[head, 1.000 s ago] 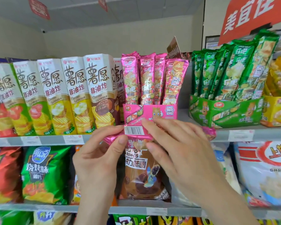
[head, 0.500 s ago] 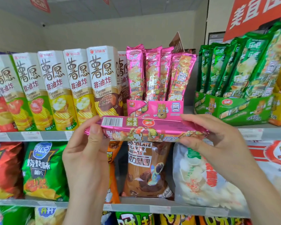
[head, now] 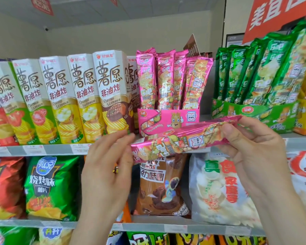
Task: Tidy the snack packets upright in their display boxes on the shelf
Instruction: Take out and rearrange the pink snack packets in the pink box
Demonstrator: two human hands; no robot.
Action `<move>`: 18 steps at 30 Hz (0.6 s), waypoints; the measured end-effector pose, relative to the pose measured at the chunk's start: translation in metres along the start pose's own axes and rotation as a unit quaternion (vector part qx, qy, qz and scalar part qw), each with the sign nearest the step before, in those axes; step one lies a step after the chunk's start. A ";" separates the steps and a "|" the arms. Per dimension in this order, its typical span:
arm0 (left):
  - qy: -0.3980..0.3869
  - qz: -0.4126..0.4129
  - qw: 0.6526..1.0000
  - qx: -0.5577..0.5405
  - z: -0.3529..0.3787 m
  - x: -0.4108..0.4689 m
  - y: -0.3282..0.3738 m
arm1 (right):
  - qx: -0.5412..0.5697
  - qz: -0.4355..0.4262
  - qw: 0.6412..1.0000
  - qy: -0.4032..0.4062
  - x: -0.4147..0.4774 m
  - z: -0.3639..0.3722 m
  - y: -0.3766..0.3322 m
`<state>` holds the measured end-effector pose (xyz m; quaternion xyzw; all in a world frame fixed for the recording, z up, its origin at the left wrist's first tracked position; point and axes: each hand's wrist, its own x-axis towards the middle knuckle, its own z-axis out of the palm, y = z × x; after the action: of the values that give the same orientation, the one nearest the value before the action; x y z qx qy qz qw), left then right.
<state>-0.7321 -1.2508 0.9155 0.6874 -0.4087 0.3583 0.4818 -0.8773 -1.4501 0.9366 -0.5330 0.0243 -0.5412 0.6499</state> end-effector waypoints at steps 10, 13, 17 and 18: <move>-0.155 0.140 0.963 0.172 0.020 -0.007 0.037 | 0.005 0.002 1.000 -0.021 -0.010 0.019 0.001; -0.170 0.069 0.982 0.040 0.025 -0.013 0.037 | 0.034 -0.008 0.995 -0.093 -0.011 0.019 0.007; -0.199 -0.058 0.947 -0.244 0.037 -0.022 0.043 | 0.043 0.024 0.979 -0.200 -0.015 0.023 0.015; -0.209 -0.071 0.935 -0.278 0.038 -0.024 0.045 | 0.049 0.031 0.978 -0.198 -0.016 0.024 0.017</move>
<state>-0.7790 -1.2911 0.9004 0.6126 -0.5334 0.0429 0.5817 -0.8580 -1.4254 0.9259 -0.5959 -0.1150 -0.4047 0.6841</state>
